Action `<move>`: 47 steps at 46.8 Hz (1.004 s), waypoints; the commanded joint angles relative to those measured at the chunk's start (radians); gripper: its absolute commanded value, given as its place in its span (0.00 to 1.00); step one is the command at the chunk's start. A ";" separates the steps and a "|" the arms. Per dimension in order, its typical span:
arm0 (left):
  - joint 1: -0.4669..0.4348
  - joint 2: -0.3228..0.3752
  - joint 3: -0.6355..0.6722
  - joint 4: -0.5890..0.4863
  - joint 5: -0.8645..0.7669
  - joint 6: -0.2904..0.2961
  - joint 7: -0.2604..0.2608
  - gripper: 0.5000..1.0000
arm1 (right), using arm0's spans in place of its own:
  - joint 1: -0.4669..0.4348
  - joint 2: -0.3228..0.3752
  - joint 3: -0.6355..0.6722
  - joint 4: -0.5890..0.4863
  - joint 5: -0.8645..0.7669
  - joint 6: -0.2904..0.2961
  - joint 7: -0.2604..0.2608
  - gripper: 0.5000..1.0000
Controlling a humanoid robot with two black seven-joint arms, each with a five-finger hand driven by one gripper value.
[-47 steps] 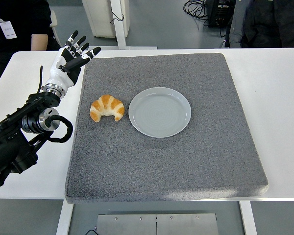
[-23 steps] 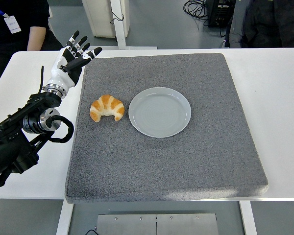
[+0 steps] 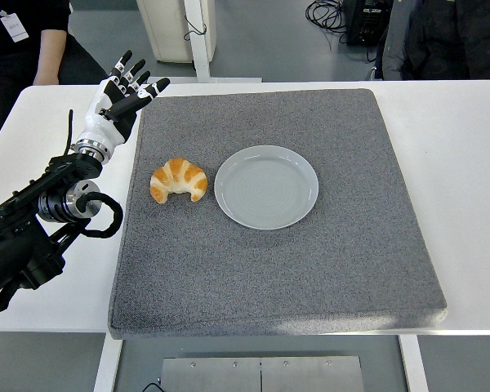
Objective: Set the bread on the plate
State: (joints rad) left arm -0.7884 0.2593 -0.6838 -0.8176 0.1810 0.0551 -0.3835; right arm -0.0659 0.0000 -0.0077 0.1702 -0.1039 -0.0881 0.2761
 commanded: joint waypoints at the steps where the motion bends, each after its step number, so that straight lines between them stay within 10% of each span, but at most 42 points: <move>1: 0.000 0.000 0.000 0.000 0.000 0.000 0.000 0.94 | 0.000 0.000 0.000 -0.001 0.001 0.001 0.000 1.00; 47: -0.038 0.001 0.001 -0.008 0.003 0.000 0.034 0.94 | -0.002 0.000 0.000 -0.001 0.000 0.001 0.000 1.00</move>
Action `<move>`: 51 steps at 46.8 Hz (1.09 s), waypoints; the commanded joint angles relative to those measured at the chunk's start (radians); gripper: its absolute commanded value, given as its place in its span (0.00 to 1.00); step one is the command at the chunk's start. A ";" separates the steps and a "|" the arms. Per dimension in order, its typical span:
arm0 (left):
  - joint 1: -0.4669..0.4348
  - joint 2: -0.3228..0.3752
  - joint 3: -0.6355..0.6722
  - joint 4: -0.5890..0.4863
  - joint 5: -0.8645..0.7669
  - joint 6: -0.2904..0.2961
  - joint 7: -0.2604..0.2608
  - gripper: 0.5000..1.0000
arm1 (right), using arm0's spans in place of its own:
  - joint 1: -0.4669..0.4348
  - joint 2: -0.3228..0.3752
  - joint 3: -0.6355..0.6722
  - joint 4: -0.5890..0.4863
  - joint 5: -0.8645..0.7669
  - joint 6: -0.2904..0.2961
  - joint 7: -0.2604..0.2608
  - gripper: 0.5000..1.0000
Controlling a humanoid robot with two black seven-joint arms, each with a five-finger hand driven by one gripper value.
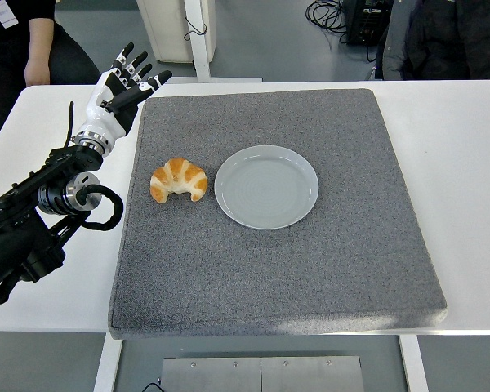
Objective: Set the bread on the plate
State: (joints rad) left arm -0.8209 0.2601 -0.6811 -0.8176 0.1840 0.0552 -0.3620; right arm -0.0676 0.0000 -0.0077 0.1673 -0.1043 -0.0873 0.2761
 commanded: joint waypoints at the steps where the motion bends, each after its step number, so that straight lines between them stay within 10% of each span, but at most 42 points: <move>1: -0.010 0.004 -0.002 -0.014 -0.001 0.000 0.018 0.93 | 0.000 0.000 0.000 0.000 0.000 0.000 0.000 1.00; 22: -0.087 0.183 0.061 -0.285 0.028 0.075 0.241 0.88 | 0.000 0.000 -0.001 0.001 0.000 0.000 0.000 1.00; 51: -0.414 0.485 0.658 -0.500 0.290 0.008 0.327 0.89 | -0.003 0.000 0.000 0.000 0.001 0.000 0.000 1.00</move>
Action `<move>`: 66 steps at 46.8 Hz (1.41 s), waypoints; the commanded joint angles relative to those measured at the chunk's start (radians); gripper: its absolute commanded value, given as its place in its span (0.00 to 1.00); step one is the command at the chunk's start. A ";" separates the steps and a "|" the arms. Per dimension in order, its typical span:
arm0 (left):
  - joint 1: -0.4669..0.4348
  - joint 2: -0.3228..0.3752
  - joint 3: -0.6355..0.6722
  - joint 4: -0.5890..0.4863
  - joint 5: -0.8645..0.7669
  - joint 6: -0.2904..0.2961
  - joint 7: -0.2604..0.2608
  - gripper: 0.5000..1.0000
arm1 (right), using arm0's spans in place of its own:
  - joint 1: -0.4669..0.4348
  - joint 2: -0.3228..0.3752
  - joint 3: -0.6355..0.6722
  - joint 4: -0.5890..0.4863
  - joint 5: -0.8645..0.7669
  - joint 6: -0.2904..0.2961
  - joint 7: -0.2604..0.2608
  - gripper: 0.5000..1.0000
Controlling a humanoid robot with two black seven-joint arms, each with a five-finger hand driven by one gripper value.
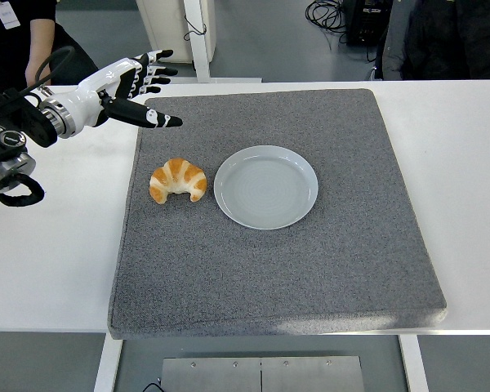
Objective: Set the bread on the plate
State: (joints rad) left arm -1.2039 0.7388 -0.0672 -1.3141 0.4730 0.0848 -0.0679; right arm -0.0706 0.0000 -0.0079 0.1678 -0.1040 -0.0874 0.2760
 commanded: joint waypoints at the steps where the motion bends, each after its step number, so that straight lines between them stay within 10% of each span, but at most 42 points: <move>1: -0.043 0.008 0.058 -0.004 0.003 -0.031 0.039 0.89 | 0.000 0.000 0.000 -0.001 0.000 0.000 0.000 1.00; 31: -0.077 0.024 0.198 -0.007 0.297 -0.073 0.034 0.89 | 0.005 0.000 0.000 -0.002 0.000 0.000 0.000 1.00; 49: 0.049 -0.071 0.185 0.029 0.383 0.093 -0.049 0.89 | 0.005 0.000 0.000 -0.002 0.000 0.000 0.000 1.00; 66: 0.064 -0.107 0.188 0.091 0.386 0.115 -0.056 0.88 | 0.002 0.000 0.000 -0.002 0.000 0.000 0.000 1.00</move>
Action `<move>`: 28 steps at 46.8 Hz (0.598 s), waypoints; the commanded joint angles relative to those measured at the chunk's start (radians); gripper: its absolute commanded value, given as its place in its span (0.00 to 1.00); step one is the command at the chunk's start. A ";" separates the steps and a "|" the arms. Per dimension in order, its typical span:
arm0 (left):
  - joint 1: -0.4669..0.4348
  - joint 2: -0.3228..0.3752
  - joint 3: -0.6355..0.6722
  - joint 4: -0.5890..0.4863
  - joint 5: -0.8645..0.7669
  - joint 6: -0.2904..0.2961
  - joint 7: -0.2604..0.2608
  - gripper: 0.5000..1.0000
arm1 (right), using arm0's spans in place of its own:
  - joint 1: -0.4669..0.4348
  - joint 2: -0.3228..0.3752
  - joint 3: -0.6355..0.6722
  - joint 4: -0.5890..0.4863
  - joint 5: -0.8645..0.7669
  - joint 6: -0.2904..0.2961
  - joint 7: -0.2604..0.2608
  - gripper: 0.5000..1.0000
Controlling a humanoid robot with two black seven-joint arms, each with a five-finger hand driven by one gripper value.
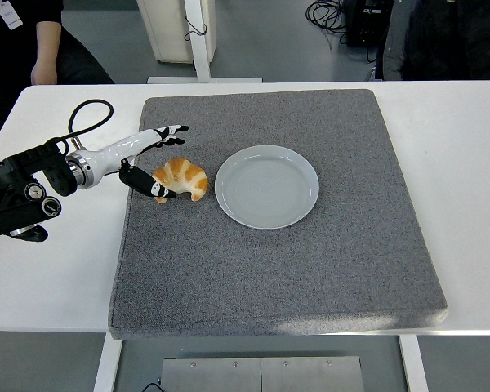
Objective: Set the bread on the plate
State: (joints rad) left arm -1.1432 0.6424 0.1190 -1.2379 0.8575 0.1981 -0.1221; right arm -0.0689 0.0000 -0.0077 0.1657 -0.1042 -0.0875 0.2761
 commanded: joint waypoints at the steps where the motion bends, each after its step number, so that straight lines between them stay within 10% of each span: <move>1: 0.006 -0.012 0.002 0.020 0.002 0.000 -0.002 0.88 | 0.000 0.000 0.000 0.000 0.000 0.000 0.000 1.00; 28: 0.053 -0.102 0.001 0.141 0.000 0.015 -0.070 0.88 | 0.000 0.000 0.000 0.000 0.000 -0.002 0.000 1.00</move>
State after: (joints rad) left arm -1.0955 0.5505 0.1201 -1.1060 0.8592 0.2132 -0.1887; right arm -0.0689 0.0000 -0.0077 0.1653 -0.1043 -0.0894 0.2761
